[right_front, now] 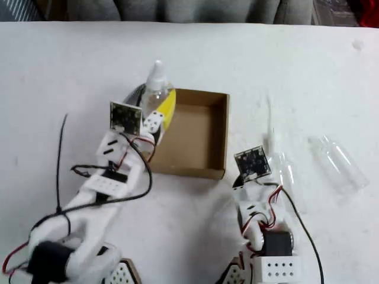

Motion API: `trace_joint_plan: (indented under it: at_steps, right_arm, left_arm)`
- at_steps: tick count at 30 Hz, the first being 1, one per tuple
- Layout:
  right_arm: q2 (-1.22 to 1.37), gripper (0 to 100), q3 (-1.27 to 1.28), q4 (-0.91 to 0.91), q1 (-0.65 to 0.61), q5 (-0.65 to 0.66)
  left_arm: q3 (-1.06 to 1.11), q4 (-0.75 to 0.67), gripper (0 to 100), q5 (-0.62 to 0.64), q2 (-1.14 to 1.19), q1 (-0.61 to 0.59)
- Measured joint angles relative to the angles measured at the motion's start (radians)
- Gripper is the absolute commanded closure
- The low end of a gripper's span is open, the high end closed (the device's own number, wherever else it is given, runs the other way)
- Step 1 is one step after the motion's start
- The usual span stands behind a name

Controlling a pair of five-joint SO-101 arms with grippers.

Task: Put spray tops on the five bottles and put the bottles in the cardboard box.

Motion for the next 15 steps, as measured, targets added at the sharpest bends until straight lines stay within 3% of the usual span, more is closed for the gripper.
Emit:
trace_joint_plan:
  at_steps: [9,15]
  right_arm:
    - [0.000,98.4,0.000,0.000,0.000,0.000]
    - [0.000,98.4,0.000,0.000,0.000,0.000]
  left_arm:
    - [0.000,-0.334,98,0.000,0.276,0.000]
    - [-0.002,-0.451,98,0.000,0.391,0.000]
